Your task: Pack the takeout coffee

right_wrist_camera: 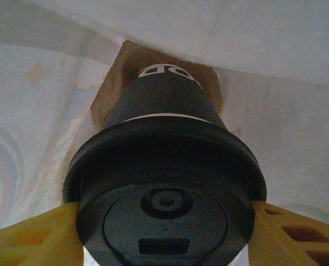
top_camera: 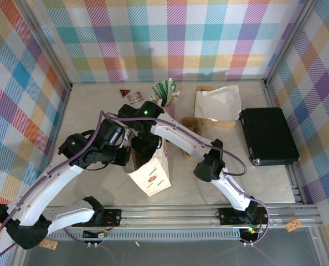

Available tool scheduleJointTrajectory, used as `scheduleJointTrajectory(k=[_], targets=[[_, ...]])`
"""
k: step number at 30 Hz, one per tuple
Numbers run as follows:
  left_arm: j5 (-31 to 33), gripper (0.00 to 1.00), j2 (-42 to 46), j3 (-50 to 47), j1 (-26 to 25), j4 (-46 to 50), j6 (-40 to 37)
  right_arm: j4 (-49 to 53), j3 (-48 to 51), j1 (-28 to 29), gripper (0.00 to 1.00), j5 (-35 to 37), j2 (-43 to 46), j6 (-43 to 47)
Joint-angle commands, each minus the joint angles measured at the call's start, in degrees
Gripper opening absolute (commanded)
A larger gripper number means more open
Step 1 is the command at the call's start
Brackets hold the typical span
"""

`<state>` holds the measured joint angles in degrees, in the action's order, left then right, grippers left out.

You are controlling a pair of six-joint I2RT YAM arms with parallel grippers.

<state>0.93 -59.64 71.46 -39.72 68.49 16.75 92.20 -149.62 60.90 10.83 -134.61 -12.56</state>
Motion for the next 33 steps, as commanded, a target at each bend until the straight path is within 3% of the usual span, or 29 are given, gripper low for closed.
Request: scheduleJointTrajectory(k=[1, 7, 16, 33], targets=[[1.4, 0.00, -0.3, 1.4, -1.2, 1.2, -0.6, 10.0, 2.8, 0.8, 0.56, -2.0, 0.7, 1.1], [2.5, 0.00, 0.4, 1.9, -1.2, 2.0, 0.3, 10.0, 6.0, 0.8, 0.56, -1.6, 2.4, 0.9], [0.9, 0.00, 0.0, 2.1, -1.2, 1.4, 0.1, 9.9, 1.7, 0.8, 0.58, -0.5, -1.3, 0.9], [-1.7, 0.00, 0.0, 1.1, -2.0, 0.0, -2.8, 6.5, -3.5, -1.3, 0.72, -0.8, -5.7, -5.0]])
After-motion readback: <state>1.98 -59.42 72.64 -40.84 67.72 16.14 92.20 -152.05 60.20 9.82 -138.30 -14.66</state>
